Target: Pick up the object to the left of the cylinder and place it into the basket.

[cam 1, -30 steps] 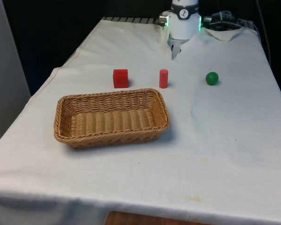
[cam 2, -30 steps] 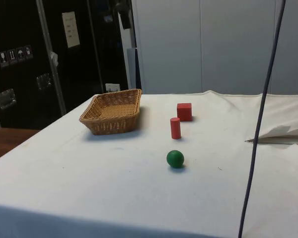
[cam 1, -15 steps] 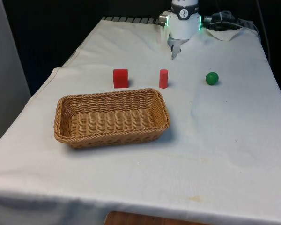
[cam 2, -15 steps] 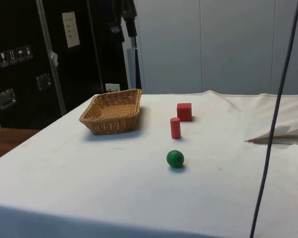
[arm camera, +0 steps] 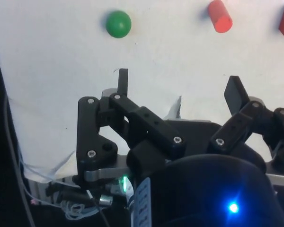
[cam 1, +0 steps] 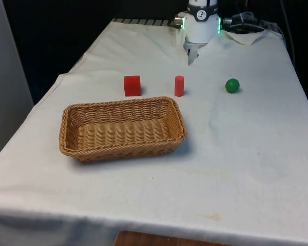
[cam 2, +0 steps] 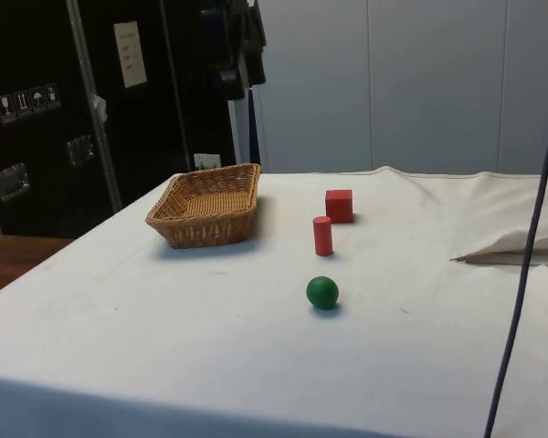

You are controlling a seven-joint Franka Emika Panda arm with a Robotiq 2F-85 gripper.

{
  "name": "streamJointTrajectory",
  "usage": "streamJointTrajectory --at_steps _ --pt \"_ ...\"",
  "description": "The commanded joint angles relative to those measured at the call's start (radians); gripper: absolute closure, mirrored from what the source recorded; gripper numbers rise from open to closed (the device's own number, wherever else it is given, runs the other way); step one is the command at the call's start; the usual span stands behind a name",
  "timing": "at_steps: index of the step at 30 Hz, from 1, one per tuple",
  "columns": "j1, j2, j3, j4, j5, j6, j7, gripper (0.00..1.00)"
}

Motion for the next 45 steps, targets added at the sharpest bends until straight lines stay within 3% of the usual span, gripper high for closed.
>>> streamJointTrajectory --at_steps 1,4,6,7,14,15,22,23,28,29,32,36,37,45 --pt "0.001 -0.014 0.005 -0.020 -0.017 0.025 0.019 0.00" --pt "0.001 -0.031 0.020 -0.058 -0.032 0.055 0.041 0.00" --pt "0.000 -0.023 0.018 -0.048 -0.017 0.038 0.027 0.00" --pt "0.001 -0.040 0.028 -0.078 -0.039 0.069 0.053 0.00" --pt "0.000 -0.071 0.061 -0.161 -0.067 0.132 0.101 0.00" --pt "0.000 -0.062 0.056 -0.147 -0.050 0.112 0.083 0.00" --pt "-0.001 -0.094 0.093 -0.240 -0.096 0.201 0.153 0.00" --pt "0.000 -0.086 0.089 -0.226 -0.079 0.182 0.135 0.00" --pt "-0.001 -0.099 0.117 -0.291 -0.107 0.260 0.184 0.00" --pt "0.000 -0.093 0.112 -0.281 -0.090 0.243 0.165 0.00" --pt "-0.002 -0.097 0.130 -0.318 -0.112 0.298 0.198 0.00" --pt "-0.001 -0.094 0.140 -0.345 -0.114 0.339 0.209 0.00" --pt "0.000 -0.092 0.137 -0.339 -0.098 0.323 0.192 0.00" --pt "-0.004 -0.086 0.162 -0.407 -0.120 0.435 0.233 0.00"
